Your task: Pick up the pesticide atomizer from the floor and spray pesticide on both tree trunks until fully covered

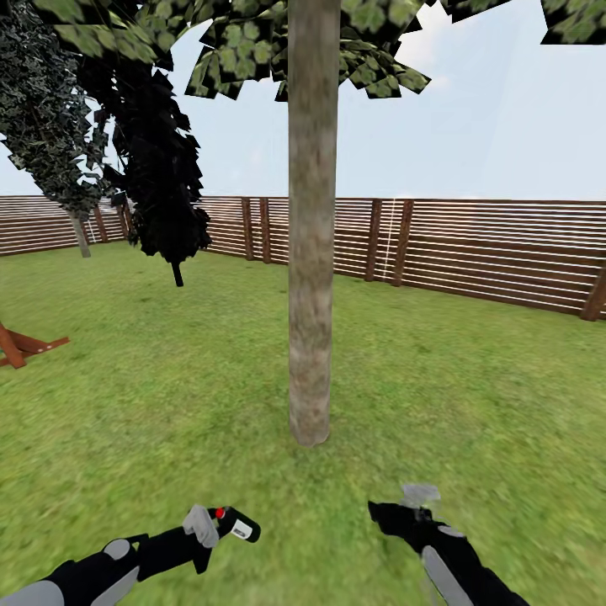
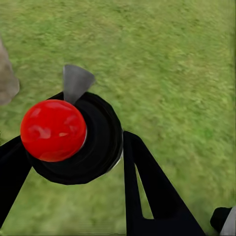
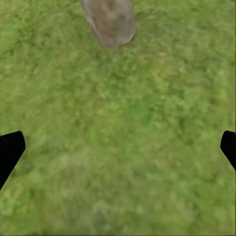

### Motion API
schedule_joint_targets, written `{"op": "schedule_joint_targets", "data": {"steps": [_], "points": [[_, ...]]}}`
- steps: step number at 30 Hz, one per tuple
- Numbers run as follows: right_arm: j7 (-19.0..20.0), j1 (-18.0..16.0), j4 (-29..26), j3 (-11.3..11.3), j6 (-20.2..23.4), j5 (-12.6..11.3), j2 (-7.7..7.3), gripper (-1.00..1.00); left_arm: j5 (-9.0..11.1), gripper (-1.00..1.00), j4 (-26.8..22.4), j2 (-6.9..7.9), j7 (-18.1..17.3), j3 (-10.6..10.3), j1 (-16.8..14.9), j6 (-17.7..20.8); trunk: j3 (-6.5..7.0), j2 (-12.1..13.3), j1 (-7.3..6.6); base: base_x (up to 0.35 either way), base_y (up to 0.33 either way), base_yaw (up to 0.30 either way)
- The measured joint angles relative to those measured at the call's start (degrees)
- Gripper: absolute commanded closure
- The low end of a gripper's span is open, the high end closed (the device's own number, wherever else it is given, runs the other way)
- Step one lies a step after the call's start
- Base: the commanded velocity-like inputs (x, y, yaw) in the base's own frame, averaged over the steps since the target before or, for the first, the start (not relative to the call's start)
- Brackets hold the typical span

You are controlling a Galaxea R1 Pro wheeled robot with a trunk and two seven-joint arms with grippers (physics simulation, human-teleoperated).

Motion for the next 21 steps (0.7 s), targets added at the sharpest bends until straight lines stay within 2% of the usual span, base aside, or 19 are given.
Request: {"op": "schedule_joint_targets", "data": {"steps": [1,3,6,8,10,11,14,17,20,21], "points": [[3.59,-0.75,-4.14,-3.51,5.48,0.0,0.05,-1.0,-0.32,1.0,-0.01,0.0,0.04,0.01,0.03,-0.08,0.0,0.0,0.0,0.0,0.0,0.0],[7.78,-1.42,-10.27,-7.58,11.8,-0.08,0.08,-1.0,-0.59,1.0,-0.03,0.01,0.05,0.02,0.03,-0.14,0.0,0.0,0.0,0.0,0.0,0.0],[10.79,-1.84,-19.97,-10.62,17.23,-0.47,0.01,-1.0,-0.78,1.0,-0.09,0.01,0.0,0.03,0.03,-0.18,-0.01,-0.01,0.0,0.0,0.0,0.0],[12.17,-1.81,-23.42,-11.37,18.84,-0.68,-0.02,-1.0,-0.83,1.0,-0.11,0.01,-0.1,0.03,0.03,-0.2,-0.01,0.0,0.0,0.0,0.0,0.0],[15.76,-1.75,-25.51,-11.8,19.95,-1.04,0.08,-1.0,-0.82,1.0,-0.11,0.01,-0.16,0.03,0.03,-0.2,-0.02,0.0,0.0,0.0,0.0,0.0],[16.78,-1.75,-25.8,-11.87,20.14,-1.0,0.06,1.0,-0.8,1.0,-0.08,0.01,-0.12,0.04,0.03,-0.2,-0.02,0.0,0.0,0.0,0.0,0.0],[21.18,-1.81,-26.61,-12.1,20.87,-1.06,-0.05,1.0,-0.67,1.0,-0.02,0.01,0.11,0.07,0.03,-0.2,-0.02,0.0,0.0,0.0,0.0,0.0],[26.58,-1.96,-26.88,-12.25,23.68,-1.05,-0.06,1.0,-0.57,1.0,-0.04,-0.05,0.24,0.09,0.04,-0.17,-0.02,0.0,0.0,0.0,0.0,0.0],[34.85,-2.14,-26.97,-12.71,28.91,-1.15,-0.06,1.0,-0.74,1.0,-0.09,-0.18,0.09,0.09,0.04,-0.14,-0.02,0.0,0.0,0.0,0.0,0.0],[39.28,-2.47,-26.99,-12.88,31.14,-1.16,-0.06,1.0,-0.84,1.0,-0.15,-0.17,-0.01,0.06,0.04,-0.17,-0.02,0.0,0.0,0.0,0.0,0.0]]}}
